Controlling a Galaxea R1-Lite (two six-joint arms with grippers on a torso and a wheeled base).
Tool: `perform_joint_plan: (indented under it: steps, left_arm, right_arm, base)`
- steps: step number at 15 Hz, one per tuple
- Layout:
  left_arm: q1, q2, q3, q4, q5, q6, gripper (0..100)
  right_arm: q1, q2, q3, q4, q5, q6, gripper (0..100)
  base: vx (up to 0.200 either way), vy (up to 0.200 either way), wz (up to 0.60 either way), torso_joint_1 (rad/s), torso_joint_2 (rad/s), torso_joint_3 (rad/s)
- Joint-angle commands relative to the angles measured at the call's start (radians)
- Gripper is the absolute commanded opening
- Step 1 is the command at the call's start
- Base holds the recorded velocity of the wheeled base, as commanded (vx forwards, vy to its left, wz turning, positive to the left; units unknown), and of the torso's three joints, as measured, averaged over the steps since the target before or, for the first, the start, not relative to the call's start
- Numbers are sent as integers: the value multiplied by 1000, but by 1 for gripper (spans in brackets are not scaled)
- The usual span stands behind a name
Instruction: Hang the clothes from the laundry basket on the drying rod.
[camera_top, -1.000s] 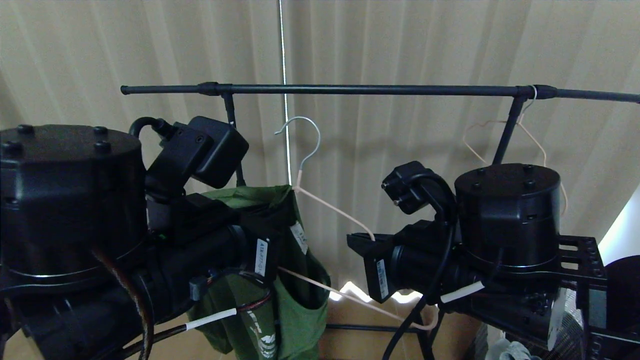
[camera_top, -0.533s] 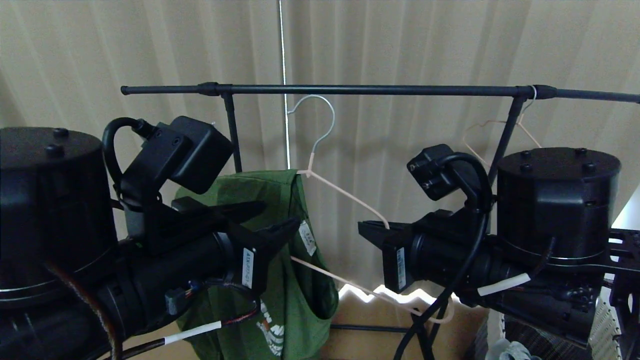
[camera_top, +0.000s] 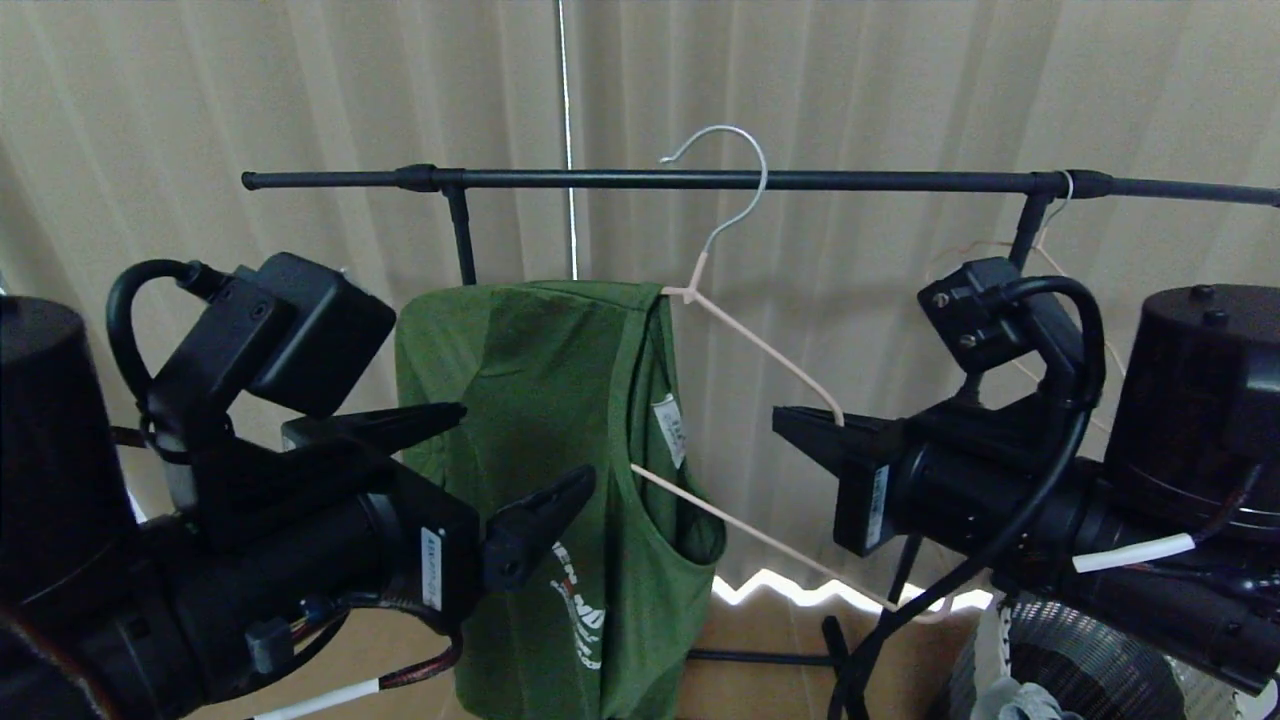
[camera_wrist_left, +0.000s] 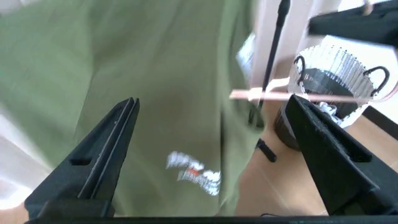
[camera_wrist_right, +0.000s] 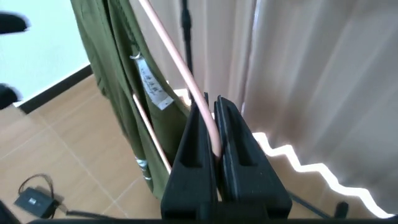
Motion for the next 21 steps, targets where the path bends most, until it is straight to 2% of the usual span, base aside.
perform_joint_plan:
  steps: [1, 6, 8, 11, 13, 16, 18, 21]
  left_arm:
    - [17, -51, 45, -1, 1, 1, 100]
    - [55, -102, 138, -44, -1, 2, 100]
    - [124, -128, 186, -47, -6, 120, 100]
    - [224, -133, 172, -47, -131, 248, 100]
    - [274, -133, 167, -55, -193, 361, 100]
    - [313, -108, 117, -106, -332, 421, 100]
    - [314, -78, 88, -107, -343, 462, 100]
    - [331, -24, 48, -107, -361, 616, 100]
  right_arm:
    - [-43, -75, 40, 2, 2, -14, 0]
    - [-113, -134, 149, 8, 9, -89, 0]
    - [-122, -149, 154, 13, 11, -97, 0]
    - [-144, -126, 163, 7, 16, -166, 0]
    - [-153, -123, 143, 4, 68, -178, 0]
    - [-164, -74, 99, -1, 132, -177, 0]
    - [-164, -48, 66, -1, 137, -177, 0]
    - [-162, -31, 49, -25, 164, -177, 0]
  base:
    - [0, 0, 0, 0, 0, 0]
    - [0, 0, 0, 0, 0, 0]
    - [0, 0, 0, 0, 0, 0]
    - [0, 0, 0, 0, 0, 0]
    - [0, 0, 0, 0, 0, 0]
    - [0, 0, 0, 0, 0, 0]
    - [0, 0, 0, 0, 0, 0]
    - [0, 0, 0, 0, 0, 0]
